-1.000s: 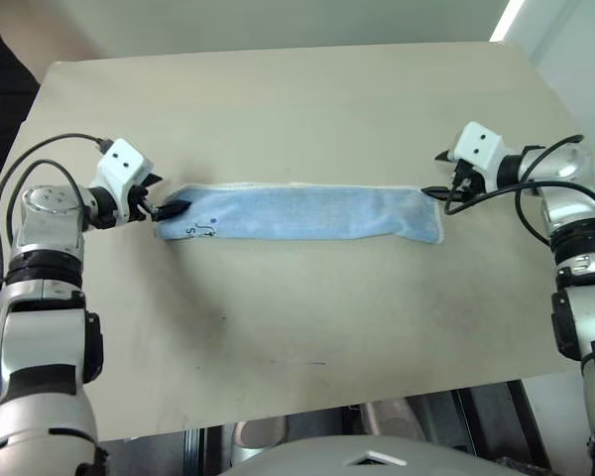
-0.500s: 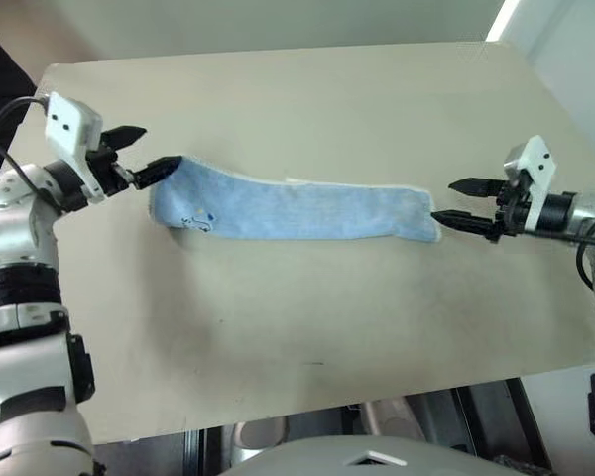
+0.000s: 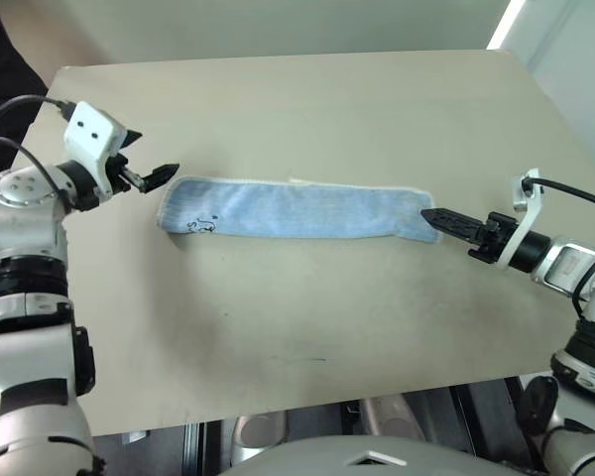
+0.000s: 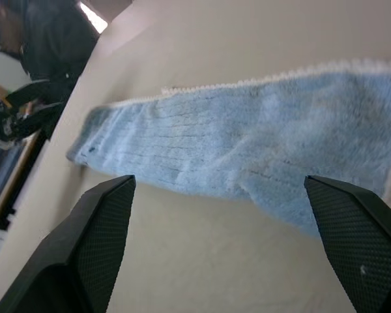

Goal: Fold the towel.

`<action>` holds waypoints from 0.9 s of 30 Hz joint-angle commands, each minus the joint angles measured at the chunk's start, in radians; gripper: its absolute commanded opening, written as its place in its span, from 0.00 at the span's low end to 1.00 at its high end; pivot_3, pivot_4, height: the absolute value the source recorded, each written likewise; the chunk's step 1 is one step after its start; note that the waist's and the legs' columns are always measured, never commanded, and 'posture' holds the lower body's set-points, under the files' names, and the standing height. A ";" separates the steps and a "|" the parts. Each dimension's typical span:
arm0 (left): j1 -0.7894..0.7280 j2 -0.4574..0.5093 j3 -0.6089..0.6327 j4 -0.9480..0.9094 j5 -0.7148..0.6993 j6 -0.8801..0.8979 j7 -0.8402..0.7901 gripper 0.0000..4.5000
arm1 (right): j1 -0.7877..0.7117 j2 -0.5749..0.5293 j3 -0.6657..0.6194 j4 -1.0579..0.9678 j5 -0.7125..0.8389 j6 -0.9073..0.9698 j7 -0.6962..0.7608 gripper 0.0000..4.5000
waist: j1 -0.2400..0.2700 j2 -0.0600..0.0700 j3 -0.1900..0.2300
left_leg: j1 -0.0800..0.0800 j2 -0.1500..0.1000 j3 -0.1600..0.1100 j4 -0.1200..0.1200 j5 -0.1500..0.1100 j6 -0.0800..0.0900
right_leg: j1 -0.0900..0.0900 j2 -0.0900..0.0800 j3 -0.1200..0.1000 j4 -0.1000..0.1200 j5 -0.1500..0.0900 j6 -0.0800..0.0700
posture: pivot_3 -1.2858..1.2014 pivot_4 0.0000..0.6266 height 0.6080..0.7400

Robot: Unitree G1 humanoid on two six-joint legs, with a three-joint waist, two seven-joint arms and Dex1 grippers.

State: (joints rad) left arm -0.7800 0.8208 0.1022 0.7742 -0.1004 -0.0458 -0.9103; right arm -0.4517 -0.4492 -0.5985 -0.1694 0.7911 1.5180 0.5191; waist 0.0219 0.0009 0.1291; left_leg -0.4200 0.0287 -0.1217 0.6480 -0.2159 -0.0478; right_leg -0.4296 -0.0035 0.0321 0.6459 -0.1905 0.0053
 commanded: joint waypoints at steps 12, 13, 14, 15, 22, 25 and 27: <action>0.003 -0.049 0.028 -0.035 -0.040 -0.020 -0.011 0.96 | 0.048 0.170 -0.193 0.045 0.451 0.096 -0.554 0.99 | 0.001 0.000 0.000 | 0.000 0.000 0.000 0.000 -0.002 -0.002 | -0.001 0.005 0.000 0.000 0.000 0.008 | 0.52 0.24 1.00; 0.005 -0.052 0.030 -0.043 -0.048 -0.014 -0.014 0.96 | 0.043 0.180 -0.201 0.054 0.489 0.096 -0.599 0.99 | 0.002 0.000 0.000 | 0.000 0.000 0.000 0.000 -0.002 -0.002 | -0.001 0.005 0.000 0.000 0.000 0.008 | 0.52 0.24 1.00; 0.010 -0.058 0.033 -0.064 -0.063 0.002 -0.021 0.96 | 0.033 0.195 -0.212 0.066 0.523 0.096 -0.653 0.99 | 0.002 0.000 0.000 | 0.000 0.000 0.000 0.000 -0.002 -0.002 | -0.001 0.006 0.000 0.000 0.000 0.008 | 0.52 0.24 1.00; 0.019 -0.064 0.034 -0.089 -0.078 0.020 -0.032 0.96 | 0.019 0.217 -0.228 0.081 0.548 0.096 -0.718 0.99 | 0.002 0.000 0.000 | 0.000 0.000 0.000 0.000 -0.002 -0.002 | -0.001 0.006 0.000 0.000 0.000 0.008 | 0.52 0.24 1.00; 0.079 -0.086 0.031 -0.225 -0.114 0.093 -0.045 0.96 | 0.059 0.234 -0.136 0.145 0.870 -0.130 -1.158 0.99 | 0.002 0.000 0.000 | 0.000 0.002 -0.002 0.000 -0.004 -0.002 | -0.002 0.007 0.002 0.000 0.000 0.008 | 0.52 0.24 1.00; 0.092 -0.087 0.033 -0.253 -0.120 0.112 -0.041 0.96 | 0.112 0.205 -0.043 0.128 1.012 -0.262 -1.303 0.99 | 0.003 0.000 0.000 | 0.000 0.002 -0.003 0.000 -0.005 -0.002 | -0.002 0.007 0.002 0.000 -0.001 0.009 | 0.52 0.24 1.00; 0.096 -0.087 0.034 -0.264 -0.123 0.121 -0.040 0.96 | 0.141 0.170 0.018 0.112 1.082 -0.339 -1.359 0.99 | 0.005 0.000 0.000 | 0.000 0.002 -0.003 -0.001 -0.006 -0.002 | -0.001 0.007 0.003 0.000 -0.001 0.010 | 0.52 0.24 1.00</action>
State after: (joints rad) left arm -0.6850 0.7259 0.1132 0.5473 -0.2082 0.0699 -0.9537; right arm -0.3356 -0.2528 -0.6091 -0.0355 1.8186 1.2352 -0.7693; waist 0.0267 0.0010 0.1291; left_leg -0.4205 0.0304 -0.1252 0.6474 -0.2225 -0.0490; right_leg -0.4304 0.0037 0.0350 0.6455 -0.1923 0.0157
